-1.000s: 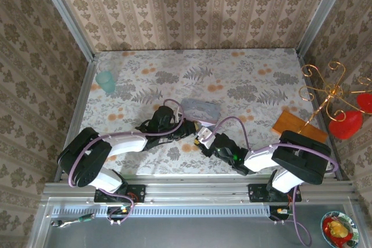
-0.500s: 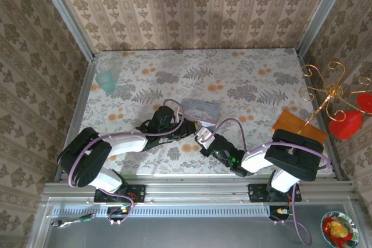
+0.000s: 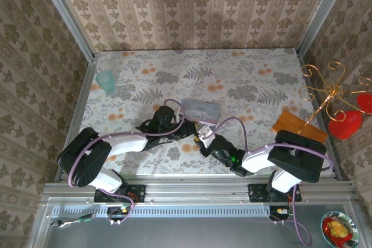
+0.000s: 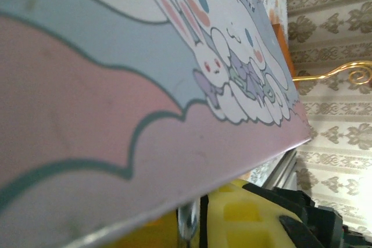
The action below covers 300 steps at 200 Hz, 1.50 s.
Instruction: Unlock the padlock with the key
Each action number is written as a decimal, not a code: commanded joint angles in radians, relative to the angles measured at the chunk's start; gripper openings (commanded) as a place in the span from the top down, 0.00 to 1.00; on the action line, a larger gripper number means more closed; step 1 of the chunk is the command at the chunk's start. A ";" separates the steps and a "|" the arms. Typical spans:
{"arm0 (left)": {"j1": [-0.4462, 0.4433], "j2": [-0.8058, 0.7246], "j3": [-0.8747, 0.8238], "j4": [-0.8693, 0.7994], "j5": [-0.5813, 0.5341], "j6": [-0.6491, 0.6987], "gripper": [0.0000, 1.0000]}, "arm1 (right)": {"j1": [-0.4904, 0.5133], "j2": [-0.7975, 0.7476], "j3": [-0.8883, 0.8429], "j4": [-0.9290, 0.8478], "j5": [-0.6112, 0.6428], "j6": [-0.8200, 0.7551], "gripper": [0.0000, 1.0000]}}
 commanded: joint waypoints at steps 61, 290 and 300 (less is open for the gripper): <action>-0.007 0.060 0.121 -0.283 -0.175 0.266 1.00 | -0.067 -0.220 -0.029 -0.220 -0.151 0.362 0.53; 0.296 -0.015 0.229 -0.418 -0.047 0.693 0.43 | -0.054 -0.116 0.118 -0.359 -0.221 0.677 0.50; 0.292 0.014 0.242 -0.413 -0.039 0.688 0.43 | -0.059 -0.108 0.134 -0.405 -0.210 0.659 0.49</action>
